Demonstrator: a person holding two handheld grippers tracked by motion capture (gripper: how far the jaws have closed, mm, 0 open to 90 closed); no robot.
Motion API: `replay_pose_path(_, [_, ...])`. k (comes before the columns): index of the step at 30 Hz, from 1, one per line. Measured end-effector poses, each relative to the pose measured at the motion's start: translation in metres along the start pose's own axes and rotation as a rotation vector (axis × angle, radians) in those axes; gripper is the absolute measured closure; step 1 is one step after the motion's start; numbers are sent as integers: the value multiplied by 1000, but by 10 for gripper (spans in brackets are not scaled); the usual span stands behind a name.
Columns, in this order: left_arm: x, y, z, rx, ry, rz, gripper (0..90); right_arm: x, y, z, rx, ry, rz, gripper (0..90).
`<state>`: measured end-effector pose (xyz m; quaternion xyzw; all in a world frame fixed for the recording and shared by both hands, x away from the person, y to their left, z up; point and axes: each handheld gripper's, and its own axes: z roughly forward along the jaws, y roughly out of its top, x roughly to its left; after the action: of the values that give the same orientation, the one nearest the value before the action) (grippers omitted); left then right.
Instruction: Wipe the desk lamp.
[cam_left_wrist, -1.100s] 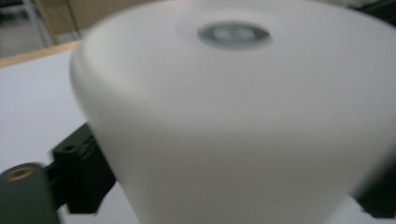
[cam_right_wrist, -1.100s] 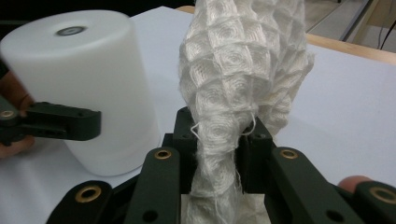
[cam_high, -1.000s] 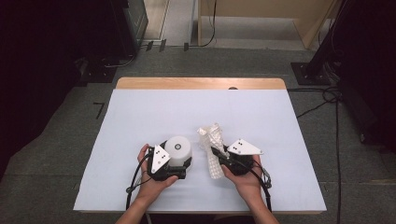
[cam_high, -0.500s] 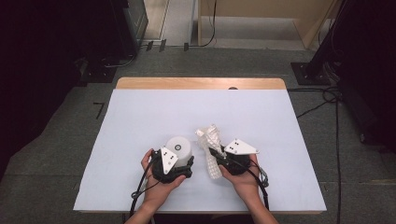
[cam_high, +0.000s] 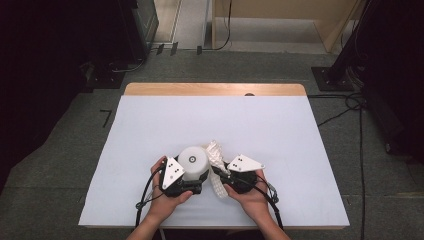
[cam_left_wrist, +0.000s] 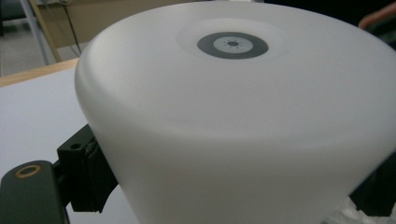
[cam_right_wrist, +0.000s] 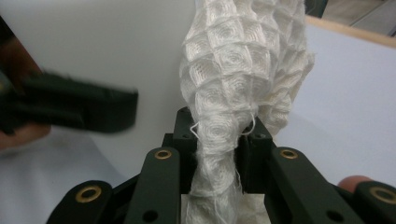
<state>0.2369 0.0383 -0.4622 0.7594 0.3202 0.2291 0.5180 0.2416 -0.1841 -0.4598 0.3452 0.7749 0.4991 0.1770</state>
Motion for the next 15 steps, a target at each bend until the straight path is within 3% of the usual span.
replay_pose_path(7, [1,1,0,-4,-2,-8,85,0,11,-15,-67,14,4,726])
replay_pose_path(11, [5,1,-3,-26,-11,-21,85,0,4,-4,-10,22,2,726])
replay_pose_path(15, [9,0,-3,-24,-11,-23,85,-3,-5,6,36,36,40,726])
